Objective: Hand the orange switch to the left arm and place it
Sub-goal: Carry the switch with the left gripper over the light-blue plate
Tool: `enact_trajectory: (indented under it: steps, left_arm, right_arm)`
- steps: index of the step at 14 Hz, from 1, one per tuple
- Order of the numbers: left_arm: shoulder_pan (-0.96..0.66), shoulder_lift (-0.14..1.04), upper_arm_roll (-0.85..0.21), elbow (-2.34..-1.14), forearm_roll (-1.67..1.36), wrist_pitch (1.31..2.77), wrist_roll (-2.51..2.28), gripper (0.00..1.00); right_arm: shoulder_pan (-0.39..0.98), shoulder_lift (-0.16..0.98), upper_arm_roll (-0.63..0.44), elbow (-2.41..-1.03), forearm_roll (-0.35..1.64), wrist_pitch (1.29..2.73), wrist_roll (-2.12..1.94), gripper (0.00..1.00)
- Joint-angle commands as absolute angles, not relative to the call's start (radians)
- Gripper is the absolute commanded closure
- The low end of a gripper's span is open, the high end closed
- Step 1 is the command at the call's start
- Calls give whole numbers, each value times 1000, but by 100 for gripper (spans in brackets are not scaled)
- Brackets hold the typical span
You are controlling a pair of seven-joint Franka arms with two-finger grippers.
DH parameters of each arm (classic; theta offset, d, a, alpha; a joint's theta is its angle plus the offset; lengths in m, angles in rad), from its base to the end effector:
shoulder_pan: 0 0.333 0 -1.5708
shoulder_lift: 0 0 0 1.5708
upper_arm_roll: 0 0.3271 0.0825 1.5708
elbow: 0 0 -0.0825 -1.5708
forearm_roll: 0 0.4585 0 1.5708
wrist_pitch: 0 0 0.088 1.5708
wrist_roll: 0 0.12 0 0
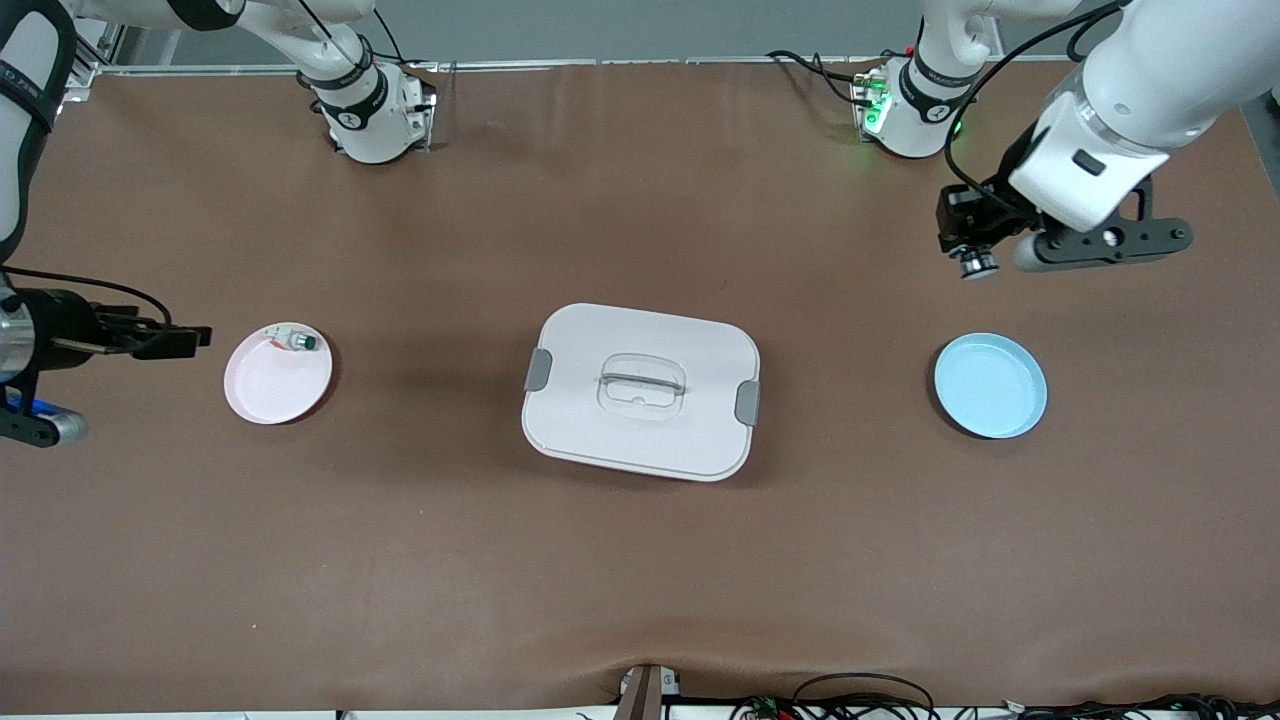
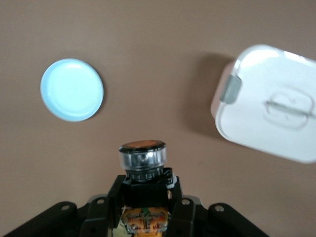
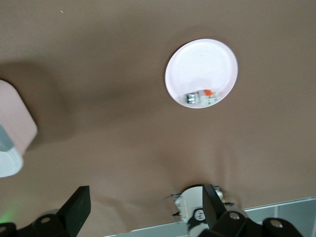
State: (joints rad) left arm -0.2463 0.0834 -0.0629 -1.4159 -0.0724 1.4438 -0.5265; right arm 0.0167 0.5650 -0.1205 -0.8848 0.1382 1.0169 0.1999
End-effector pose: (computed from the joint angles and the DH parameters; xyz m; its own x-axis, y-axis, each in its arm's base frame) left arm 0.6093 -0.2027 0.6429 0.9747 0.2062 -0.0864 0.2101 -0.9769 0.0393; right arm 0.7190 -0.0263 0.5585 0.8775 -0.2286 -0.4215 -0.2470 -0.9689 0.0113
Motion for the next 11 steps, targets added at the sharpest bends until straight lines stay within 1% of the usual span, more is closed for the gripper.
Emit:
enact_trajectory:
  steps: [1, 4, 7, 11]
  left_arm:
    - [-227, 80, -64, -1423, -51, 1428, -716, 100]
    - [-213, 101, -60, -1419, -45, 1428, -955, 100]
    - [-203, 106, -58, -1440, -38, 1390, -1055, 100]
    - [-150, 101, -58, -1506, -29, 1393, -1129, 100]
  right_arm:
    - [3, 535, -107, -881, 78, 979, 124, 0]
    - [-9, 535, -107, -882, 78, 965, 121, 0]
    - [-18, 537, -109, -882, 63, 965, 49, 0]
    - [-26, 535, -107, -882, 57, 976, 26, 0]
